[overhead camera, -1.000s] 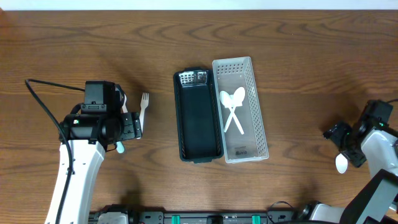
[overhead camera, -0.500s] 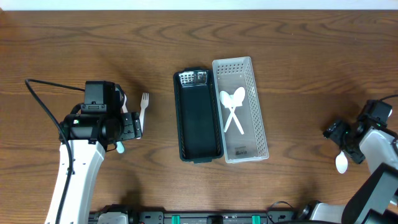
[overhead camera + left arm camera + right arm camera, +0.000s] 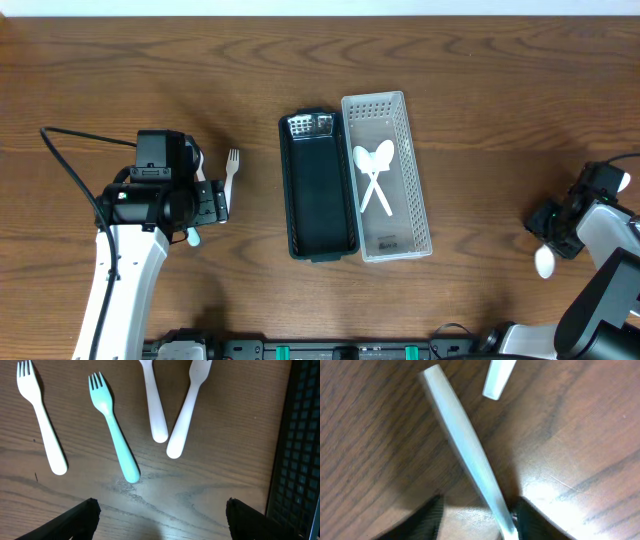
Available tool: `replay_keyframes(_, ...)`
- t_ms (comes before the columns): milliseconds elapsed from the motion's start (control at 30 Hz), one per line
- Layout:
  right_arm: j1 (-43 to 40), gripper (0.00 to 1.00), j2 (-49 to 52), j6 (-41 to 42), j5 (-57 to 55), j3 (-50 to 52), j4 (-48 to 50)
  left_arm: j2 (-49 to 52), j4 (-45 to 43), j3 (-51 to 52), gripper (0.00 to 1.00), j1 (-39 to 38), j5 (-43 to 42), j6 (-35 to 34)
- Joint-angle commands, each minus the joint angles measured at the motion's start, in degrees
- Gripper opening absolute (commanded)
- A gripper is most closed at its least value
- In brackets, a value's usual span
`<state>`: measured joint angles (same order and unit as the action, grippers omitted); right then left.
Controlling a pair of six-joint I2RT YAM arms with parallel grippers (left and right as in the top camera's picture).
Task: Pack container
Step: 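Grasp the white fork near the right arm with the right gripper, then carry the white fork into the white basket and release it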
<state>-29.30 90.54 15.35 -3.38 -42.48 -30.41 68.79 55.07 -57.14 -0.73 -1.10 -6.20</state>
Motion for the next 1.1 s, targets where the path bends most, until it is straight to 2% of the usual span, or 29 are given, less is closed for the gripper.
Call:
replay_keyframes(0,-0.31,0.35,0.98,-0.17,0.24,0.33,-0.17,0.07,-0.07,-0.94,0.84,0.35,0.48,-0.09)
replay_keyframes(133,-0.31,0.24,0.98,-0.15,0.85,0.33,-0.17,0.07,-0.04,-0.94,0.84,0.35,0.48,-0.09)
replay_keyframes(367,-0.31,0.12,0.98,0.48,1.38,0.33,0.46,0.07,-0.04,-0.94,0.84,0.35,0.48,-0.09)
replay_keyframes(467,-0.28,0.03,0.96,0.48,2.51,0.33,0.87,0.07,-0.04,-0.94,0.84,0.35,0.48,-0.09)
replay_keyframes(667,0.98,0.01,0.59,0.39,8.63,-1.11,0.98,0.07,-0.07,-0.94,0.84,0.35,0.48,-0.09)
replay_keyframes(833,7.87,0.01,-3.08,-0.74,11.04,-6.58,-2.12,0.07,-0.07,-0.94,0.84,0.35,0.46,-0.09)
replay_keyframes(1067,25.46,0.01,-6.43,-1.99,11.45,-23.67,-11.89,0.07,-0.07,-0.94,0.84,0.35,0.46,-0.09)
